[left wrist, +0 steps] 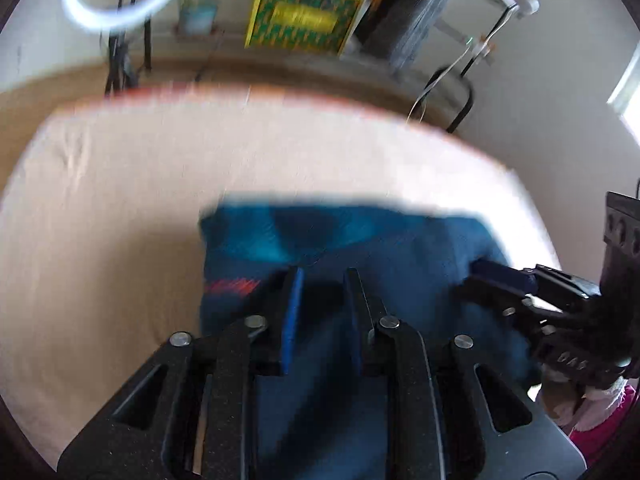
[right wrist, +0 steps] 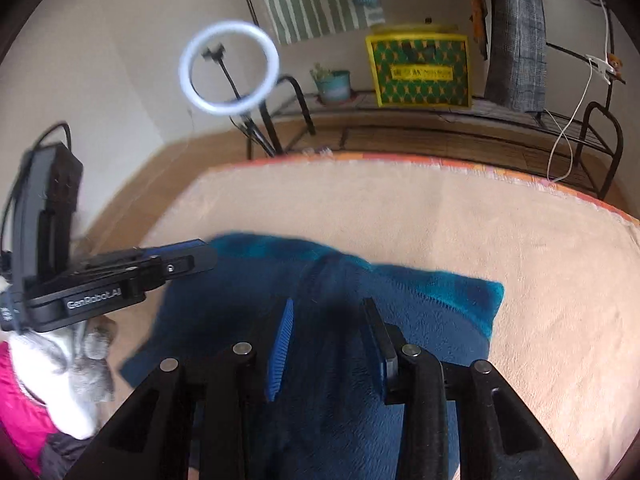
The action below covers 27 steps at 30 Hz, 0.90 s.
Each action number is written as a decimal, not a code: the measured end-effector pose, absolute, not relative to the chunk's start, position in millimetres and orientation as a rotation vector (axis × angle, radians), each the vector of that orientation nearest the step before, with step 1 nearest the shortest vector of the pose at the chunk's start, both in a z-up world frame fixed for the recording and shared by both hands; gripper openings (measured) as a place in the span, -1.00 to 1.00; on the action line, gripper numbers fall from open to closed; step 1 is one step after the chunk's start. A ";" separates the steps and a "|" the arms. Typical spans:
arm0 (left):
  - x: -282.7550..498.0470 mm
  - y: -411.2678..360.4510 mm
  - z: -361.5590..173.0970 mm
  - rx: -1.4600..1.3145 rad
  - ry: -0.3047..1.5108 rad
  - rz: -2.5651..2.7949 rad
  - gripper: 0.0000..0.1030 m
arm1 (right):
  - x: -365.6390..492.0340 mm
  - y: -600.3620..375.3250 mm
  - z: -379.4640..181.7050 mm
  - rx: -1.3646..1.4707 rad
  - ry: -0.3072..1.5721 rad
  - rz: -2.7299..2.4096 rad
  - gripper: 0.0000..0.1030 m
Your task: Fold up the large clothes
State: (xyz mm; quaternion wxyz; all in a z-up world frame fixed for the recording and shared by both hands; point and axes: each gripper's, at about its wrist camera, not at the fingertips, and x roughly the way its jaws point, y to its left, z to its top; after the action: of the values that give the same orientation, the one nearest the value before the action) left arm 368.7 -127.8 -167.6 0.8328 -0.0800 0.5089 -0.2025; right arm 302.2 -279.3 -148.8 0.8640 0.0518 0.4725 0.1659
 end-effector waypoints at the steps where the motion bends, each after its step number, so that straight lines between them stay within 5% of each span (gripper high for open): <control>1: 360.4 -121.3 -185.7 -0.165 1.103 -0.447 -0.63 | 296.3 -280.4 -160.1 0.121 1.010 0.359 -0.37; 6: 337.4 -121.5 -192.9 -0.110 1.035 -0.498 -0.64 | 261.3 -280.7 -188.6 0.041 0.988 0.387 -0.45; 18: 370.4 -120.5 -112.7 -0.172 0.868 -0.477 -0.64 | 293.3 -311.9 -128.7 0.161 0.904 0.364 -0.45; 24: 409.1 -122.5 -161.1 -0.101 0.975 -0.366 -0.64 | 337.4 -284.7 -153.4 -0.007 0.975 0.317 -0.44; 27: 414.3 -105.4 -202.4 -0.164 1.022 -0.380 -0.73 | 349.9 -301.9 -186.0 0.062 1.027 0.295 -0.28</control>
State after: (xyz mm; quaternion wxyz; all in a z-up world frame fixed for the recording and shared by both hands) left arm 414.3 -105.4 -202.4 0.8517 -0.0781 0.4856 -0.1807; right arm 349.9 -301.9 -186.0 0.8601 0.0296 0.4895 0.1405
